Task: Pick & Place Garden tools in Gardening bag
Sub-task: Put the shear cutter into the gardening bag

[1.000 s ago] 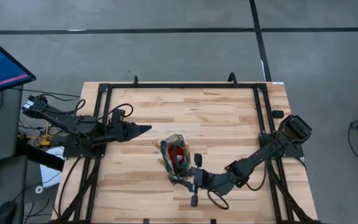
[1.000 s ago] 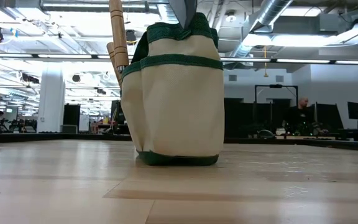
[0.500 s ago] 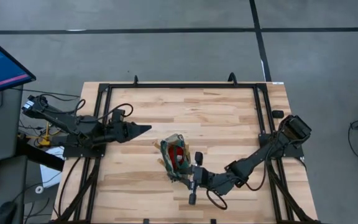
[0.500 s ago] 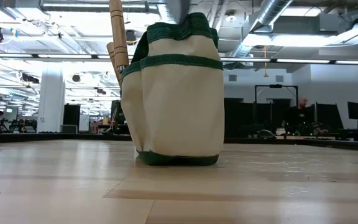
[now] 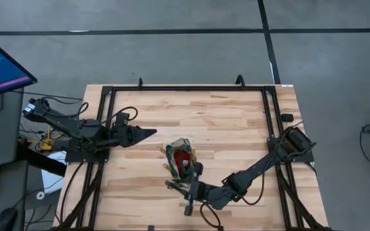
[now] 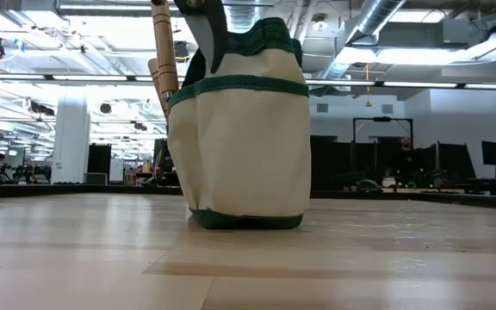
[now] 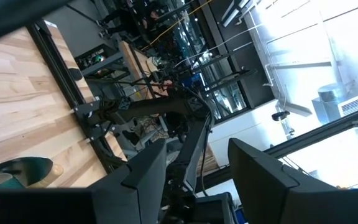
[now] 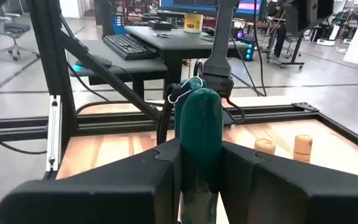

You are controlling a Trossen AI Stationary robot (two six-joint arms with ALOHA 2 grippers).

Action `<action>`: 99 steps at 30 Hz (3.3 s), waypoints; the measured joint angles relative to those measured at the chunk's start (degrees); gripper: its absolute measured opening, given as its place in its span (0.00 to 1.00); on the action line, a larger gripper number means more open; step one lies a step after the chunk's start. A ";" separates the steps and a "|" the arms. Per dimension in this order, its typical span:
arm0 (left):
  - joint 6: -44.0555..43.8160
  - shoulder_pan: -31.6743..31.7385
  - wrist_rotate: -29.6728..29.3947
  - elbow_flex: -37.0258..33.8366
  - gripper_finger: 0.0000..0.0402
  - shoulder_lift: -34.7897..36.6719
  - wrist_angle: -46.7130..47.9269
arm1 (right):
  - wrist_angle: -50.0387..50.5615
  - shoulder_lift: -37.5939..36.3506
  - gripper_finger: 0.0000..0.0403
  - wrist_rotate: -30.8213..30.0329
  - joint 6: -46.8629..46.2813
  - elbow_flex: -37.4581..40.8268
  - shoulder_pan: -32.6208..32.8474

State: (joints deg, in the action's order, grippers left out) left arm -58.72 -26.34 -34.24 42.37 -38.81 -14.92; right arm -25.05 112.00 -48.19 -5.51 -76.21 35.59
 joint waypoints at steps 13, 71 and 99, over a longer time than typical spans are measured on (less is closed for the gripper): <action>0.02 0.01 0.22 0.00 0.43 0.00 0.00 | 4.33 0.07 0.16 -4.41 -2.69 -0.22 0.78; 1.51 0.01 2.74 0.00 0.43 -0.04 0.04 | -4.65 2.20 0.15 -13.64 -9.70 6.88 3.02; 1.97 0.00 3.41 0.00 0.43 -0.04 0.04 | -10.89 3.43 0.15 -17.95 -9.36 11.85 1.65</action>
State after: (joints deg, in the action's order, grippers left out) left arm -56.75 -26.34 -30.83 42.37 -38.85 -14.87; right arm -35.94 115.44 -66.14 -14.87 -64.36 37.24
